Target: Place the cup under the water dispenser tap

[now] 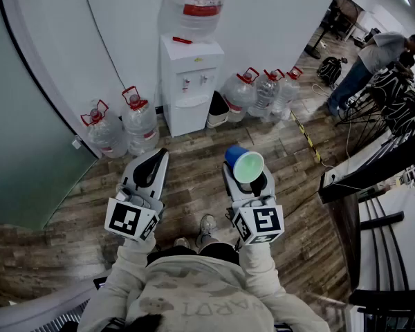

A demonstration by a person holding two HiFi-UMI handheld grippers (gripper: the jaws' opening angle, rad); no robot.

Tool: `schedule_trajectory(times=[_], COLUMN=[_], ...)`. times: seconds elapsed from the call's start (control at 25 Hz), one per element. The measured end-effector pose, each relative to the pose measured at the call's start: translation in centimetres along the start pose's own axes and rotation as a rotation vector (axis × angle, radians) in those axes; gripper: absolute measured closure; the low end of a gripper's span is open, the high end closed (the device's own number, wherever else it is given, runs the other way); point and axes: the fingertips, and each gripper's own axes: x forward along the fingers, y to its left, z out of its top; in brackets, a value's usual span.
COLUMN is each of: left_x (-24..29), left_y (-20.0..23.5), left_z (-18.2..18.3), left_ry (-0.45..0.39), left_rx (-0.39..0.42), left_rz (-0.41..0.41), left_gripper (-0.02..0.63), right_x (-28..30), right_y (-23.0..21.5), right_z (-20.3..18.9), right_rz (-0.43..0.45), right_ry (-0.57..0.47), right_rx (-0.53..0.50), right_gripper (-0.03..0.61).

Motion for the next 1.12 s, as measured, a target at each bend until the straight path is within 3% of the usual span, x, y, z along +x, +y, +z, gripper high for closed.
schedule_trajectory(times=[0.64, 1.12], left_x=[1.9, 9.0], left_y=[1.6, 6.6], left_z=[-0.2, -1.6], left_ry=[-0.014, -0.021], left_rx=[-0.006, 0.003], left_rz=[-0.011, 0.032], left_gripper=[0.609, 0.609], right_x=[2.2, 11.1], right_y=[-0.5, -3.9], right_z=[-0.1, -0.9], right_rz=[0.001, 0.059], right_ry=[-0.006, -0.001], right_rx=[-0.018, -0.021], right_gripper=[0.295, 0.291])
